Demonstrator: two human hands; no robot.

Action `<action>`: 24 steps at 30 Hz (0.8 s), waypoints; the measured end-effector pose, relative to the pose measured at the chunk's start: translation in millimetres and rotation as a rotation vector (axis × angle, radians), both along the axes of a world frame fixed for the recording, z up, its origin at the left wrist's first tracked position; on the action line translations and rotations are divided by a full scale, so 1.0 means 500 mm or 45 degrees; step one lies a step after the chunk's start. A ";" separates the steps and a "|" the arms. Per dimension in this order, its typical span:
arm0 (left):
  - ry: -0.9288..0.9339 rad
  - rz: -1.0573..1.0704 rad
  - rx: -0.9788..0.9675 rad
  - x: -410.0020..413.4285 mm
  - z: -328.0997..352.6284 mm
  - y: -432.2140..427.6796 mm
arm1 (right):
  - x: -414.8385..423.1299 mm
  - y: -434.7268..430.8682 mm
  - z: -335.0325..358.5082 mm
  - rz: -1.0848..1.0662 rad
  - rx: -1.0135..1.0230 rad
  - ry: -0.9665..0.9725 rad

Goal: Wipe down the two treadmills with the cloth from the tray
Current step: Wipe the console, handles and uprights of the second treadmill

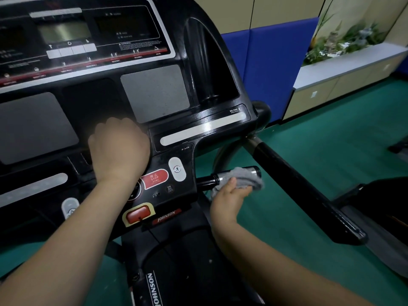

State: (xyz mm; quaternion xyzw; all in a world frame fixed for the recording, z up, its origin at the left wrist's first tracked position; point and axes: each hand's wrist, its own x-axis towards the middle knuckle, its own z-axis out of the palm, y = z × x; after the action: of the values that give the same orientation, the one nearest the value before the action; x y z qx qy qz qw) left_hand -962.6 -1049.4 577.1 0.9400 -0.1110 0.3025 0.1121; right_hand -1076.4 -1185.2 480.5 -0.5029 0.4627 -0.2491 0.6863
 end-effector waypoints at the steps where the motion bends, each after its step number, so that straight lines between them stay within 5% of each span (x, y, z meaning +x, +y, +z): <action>1: -0.002 -0.001 0.002 0.000 0.000 0.000 | 0.000 0.019 -0.008 0.078 0.047 -0.018; 6: -0.005 -0.007 0.007 0.000 -0.002 0.003 | -0.018 0.047 -0.030 0.346 0.113 -0.050; 19: -0.004 -0.026 -0.005 0.000 -0.001 0.006 | -0.033 0.015 -0.002 0.273 0.705 -0.285; 24: 0.001 -0.023 -0.008 0.001 -0.002 0.007 | -0.045 0.002 -0.005 0.371 0.476 -0.051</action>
State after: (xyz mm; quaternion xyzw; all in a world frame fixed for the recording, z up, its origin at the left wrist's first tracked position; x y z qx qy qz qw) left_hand -962.0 -1045.7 576.3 0.9387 -0.1185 0.3016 0.1178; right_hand -1098.7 -1184.3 478.0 -0.4234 0.4095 -0.0674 0.8053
